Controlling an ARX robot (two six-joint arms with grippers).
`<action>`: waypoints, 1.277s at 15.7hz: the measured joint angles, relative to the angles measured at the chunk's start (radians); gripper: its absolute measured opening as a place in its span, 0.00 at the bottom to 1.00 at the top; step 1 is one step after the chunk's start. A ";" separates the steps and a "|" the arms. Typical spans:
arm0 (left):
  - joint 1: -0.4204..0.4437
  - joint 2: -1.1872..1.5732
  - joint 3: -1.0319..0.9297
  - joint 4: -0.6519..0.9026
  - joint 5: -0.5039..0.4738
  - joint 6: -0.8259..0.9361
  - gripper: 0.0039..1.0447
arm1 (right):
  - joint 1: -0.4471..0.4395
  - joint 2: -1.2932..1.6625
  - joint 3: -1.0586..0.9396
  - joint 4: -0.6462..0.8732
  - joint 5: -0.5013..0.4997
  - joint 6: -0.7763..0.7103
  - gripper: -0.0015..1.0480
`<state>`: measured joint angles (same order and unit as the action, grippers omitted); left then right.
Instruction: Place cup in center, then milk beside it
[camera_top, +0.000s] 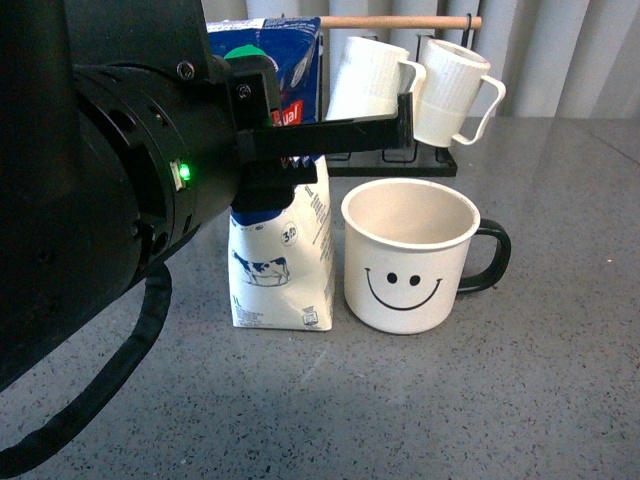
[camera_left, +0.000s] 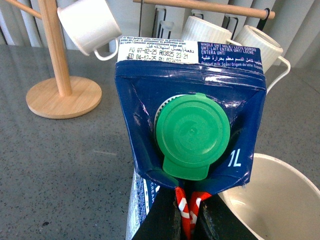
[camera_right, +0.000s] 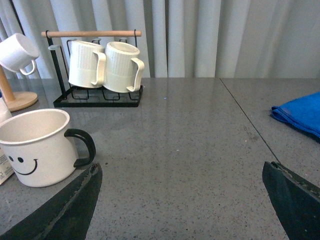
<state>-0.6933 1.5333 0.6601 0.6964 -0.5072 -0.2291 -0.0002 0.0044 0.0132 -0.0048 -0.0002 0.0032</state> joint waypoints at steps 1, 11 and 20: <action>-0.003 0.000 0.000 0.000 -0.005 -0.007 0.02 | 0.000 0.000 0.000 0.000 0.000 0.000 0.94; -0.014 -0.024 -0.001 -0.008 -0.006 -0.060 0.85 | 0.000 0.000 0.000 0.000 0.000 0.000 0.94; -0.010 -0.122 -0.008 -0.065 0.070 -0.061 0.94 | 0.000 0.000 0.000 0.000 0.000 0.000 0.94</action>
<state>-0.7029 1.4109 0.6518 0.6312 -0.4374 -0.2897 -0.0002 0.0040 0.0132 -0.0048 -0.0002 0.0029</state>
